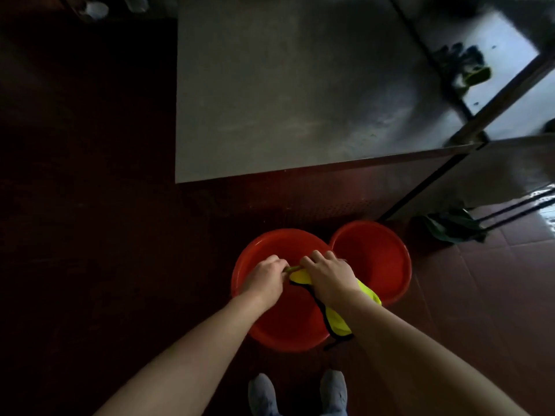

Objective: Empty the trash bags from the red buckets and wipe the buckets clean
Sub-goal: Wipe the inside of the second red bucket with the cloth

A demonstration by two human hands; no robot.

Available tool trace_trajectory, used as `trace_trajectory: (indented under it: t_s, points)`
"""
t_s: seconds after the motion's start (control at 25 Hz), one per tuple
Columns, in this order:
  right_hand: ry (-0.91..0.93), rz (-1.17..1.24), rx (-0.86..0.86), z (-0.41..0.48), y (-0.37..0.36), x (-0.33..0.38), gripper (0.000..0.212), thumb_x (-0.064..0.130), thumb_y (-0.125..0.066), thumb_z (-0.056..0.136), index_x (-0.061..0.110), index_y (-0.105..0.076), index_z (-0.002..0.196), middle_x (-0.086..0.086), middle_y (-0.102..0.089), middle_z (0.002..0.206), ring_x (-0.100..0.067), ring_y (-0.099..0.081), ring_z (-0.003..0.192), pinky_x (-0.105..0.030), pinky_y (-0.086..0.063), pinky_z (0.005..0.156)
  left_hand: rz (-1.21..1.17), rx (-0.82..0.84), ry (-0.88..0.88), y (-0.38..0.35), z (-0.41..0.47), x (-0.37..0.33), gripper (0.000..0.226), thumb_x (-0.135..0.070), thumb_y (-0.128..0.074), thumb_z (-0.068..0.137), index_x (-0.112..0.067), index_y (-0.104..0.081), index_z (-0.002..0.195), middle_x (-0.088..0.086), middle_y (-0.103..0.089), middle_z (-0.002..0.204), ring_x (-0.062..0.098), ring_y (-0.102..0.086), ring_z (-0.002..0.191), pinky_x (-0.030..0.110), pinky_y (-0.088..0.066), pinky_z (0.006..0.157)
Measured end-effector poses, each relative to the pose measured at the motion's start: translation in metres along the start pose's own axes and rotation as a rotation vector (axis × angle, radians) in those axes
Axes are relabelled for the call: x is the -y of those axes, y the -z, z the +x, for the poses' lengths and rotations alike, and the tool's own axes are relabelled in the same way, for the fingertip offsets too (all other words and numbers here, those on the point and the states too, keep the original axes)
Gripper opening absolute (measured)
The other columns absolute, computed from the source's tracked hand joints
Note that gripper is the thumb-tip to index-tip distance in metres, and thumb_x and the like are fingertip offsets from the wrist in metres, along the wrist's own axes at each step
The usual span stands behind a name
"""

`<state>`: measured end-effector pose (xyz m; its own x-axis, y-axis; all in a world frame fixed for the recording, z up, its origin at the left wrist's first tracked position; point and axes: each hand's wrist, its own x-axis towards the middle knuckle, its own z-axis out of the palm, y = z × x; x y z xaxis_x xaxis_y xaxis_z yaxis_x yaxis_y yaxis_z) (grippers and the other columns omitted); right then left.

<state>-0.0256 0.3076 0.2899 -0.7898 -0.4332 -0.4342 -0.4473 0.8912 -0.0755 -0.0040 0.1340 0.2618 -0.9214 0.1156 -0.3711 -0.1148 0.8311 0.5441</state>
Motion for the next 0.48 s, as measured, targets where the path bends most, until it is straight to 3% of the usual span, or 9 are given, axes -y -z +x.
trace_trajectory:
  t_s: [0.16, 0.32, 0.48]
  points:
    - [-0.054, 0.029, 0.030, 0.048, -0.059, 0.001, 0.044, 0.023, -0.050, 0.099, 0.025, -0.042, 0.143, -0.003, -0.048, 0.136, -0.034, -0.049, 0.125, -0.043, -0.049, 0.086, -0.012, 0.016, -0.021, -0.052, 0.038, 0.051, 0.023, -0.011, -0.051, 0.097, -0.016, -0.066, 0.114, 0.002, -0.058, 0.116, 0.025, -0.058, 0.108, 0.039, -0.048, 0.089]
    - [-0.078, 0.043, 0.031, 0.076, -0.098, -0.007, 0.039, 0.023, -0.046, 0.101, 0.025, -0.045, 0.140, -0.002, -0.050, 0.133, -0.033, -0.050, 0.123, -0.043, -0.052, 0.086, -0.032, 0.016, -0.043, -0.085, 0.063, 0.076, 0.019, -0.011, -0.050, 0.097, -0.017, -0.065, 0.108, -0.004, -0.052, 0.105, 0.020, -0.057, 0.100, 0.034, -0.045, 0.078]
    - [-0.102, 0.063, 0.034, 0.112, -0.128, -0.020, 0.042, 0.017, -0.048, 0.100, 0.026, -0.045, 0.141, -0.001, -0.048, 0.136, -0.032, -0.048, 0.125, -0.042, -0.051, 0.092, -0.036, -0.001, -0.057, -0.111, 0.099, 0.092, 0.020, -0.008, -0.051, 0.097, -0.014, -0.066, 0.108, -0.001, -0.055, 0.106, 0.019, -0.058, 0.096, 0.038, -0.049, 0.081]
